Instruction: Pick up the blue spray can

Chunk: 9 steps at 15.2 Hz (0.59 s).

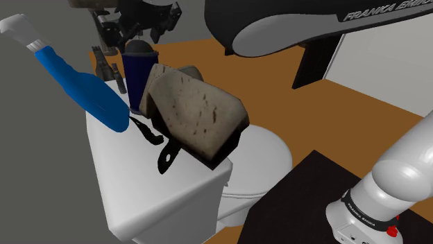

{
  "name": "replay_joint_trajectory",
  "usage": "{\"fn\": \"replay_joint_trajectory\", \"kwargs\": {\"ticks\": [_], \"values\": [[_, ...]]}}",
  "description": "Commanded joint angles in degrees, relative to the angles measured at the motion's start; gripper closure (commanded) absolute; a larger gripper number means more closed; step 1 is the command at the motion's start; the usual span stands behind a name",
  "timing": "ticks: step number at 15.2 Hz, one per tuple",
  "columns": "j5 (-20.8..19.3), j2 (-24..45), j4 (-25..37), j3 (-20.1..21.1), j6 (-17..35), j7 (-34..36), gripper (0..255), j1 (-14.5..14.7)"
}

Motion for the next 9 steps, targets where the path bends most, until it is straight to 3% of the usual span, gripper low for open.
{"fn": "replay_joint_trajectory", "kwargs": {"ticks": [1,9], "values": [[-0.17,0.65,1.70,0.23,-1.35,-0.73,255,0.18],[-1.91,3.90,9.40,1.45,-7.81,-3.31,255,1.88]]}}
